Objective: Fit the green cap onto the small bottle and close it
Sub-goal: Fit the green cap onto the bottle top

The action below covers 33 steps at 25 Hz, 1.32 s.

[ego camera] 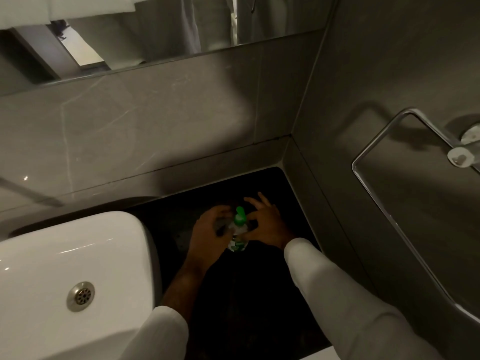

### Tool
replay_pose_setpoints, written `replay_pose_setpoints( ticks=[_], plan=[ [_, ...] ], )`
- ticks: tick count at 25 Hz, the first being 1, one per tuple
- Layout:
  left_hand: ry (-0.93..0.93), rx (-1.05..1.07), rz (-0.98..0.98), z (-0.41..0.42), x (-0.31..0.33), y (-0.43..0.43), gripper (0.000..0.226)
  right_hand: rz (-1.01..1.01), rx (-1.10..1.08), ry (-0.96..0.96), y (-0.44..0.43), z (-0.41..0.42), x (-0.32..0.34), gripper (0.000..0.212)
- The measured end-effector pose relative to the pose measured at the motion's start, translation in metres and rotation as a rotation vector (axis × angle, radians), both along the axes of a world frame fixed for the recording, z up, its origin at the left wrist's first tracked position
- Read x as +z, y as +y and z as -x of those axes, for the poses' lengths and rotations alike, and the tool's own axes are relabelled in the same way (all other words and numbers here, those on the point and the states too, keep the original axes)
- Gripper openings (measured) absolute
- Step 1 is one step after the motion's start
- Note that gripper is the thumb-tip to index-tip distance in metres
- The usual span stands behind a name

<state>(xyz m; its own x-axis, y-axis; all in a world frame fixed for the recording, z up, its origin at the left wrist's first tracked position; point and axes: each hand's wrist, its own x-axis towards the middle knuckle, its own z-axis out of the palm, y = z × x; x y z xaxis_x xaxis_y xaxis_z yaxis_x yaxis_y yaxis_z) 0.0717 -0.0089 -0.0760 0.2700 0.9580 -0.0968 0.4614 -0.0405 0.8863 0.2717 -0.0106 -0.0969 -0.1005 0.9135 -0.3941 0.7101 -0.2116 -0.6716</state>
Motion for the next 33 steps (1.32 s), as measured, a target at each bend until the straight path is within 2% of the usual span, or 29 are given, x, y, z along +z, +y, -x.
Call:
replay_pose_setpoints(
  ticks=[3,5,7,10,12,15,18,21,24,25,28,30,33],
  plan=[
    [0.107,0.015,0.004,-0.009,0.003,-0.003,0.036,0.099,-0.089,0.016,0.0,0.008,0.003,0.077],
    [0.174,0.011,-0.084,-0.012,0.005,0.002,0.026,0.09,-0.075,0.014,-0.001,0.01,0.004,0.085],
    [0.176,-0.069,-0.098,-0.008,0.002,0.006,0.023,0.052,-0.023,0.005,-0.002,0.007,0.004,0.081],
    [0.071,-0.161,0.038,-0.001,-0.001,0.009,0.039,0.044,0.007,-0.025,-0.002,0.007,0.003,0.071],
    [0.009,-0.082,0.065,-0.003,0.001,0.004,0.043,0.057,-0.005,-0.039,-0.002,0.011,0.003,0.072],
    [0.01,0.083,0.066,-0.006,-0.003,0.0,0.047,0.052,0.015,-0.029,-0.001,0.015,0.005,0.071],
    [-0.194,-0.002,0.181,0.001,-0.01,0.003,0.057,0.027,0.046,-0.04,0.0,0.013,0.006,0.059],
    [-0.185,-0.037,0.194,0.001,-0.01,-0.003,0.071,0.007,0.076,-0.047,-0.002,0.015,0.005,0.053],
    [-0.057,0.071,0.098,0.001,-0.01,-0.004,0.048,-0.003,0.061,-0.053,-0.001,0.016,0.002,0.05],
    [-0.036,0.058,0.072,0.002,-0.011,-0.004,0.042,0.011,0.047,-0.051,-0.002,0.016,0.002,0.057],
    [-0.108,-0.059,0.114,0.004,-0.013,-0.005,0.05,0.043,-0.051,-0.004,-0.004,0.016,0.005,0.085],
    [-0.097,-0.015,0.109,-0.001,-0.009,-0.01,0.043,0.048,-0.109,0.016,-0.005,0.019,0.008,0.086],
    [0.17,0.05,-0.052,-0.005,0.002,-0.004,0.024,0.042,-0.081,0.012,-0.006,0.02,0.008,0.083]
  ],
)
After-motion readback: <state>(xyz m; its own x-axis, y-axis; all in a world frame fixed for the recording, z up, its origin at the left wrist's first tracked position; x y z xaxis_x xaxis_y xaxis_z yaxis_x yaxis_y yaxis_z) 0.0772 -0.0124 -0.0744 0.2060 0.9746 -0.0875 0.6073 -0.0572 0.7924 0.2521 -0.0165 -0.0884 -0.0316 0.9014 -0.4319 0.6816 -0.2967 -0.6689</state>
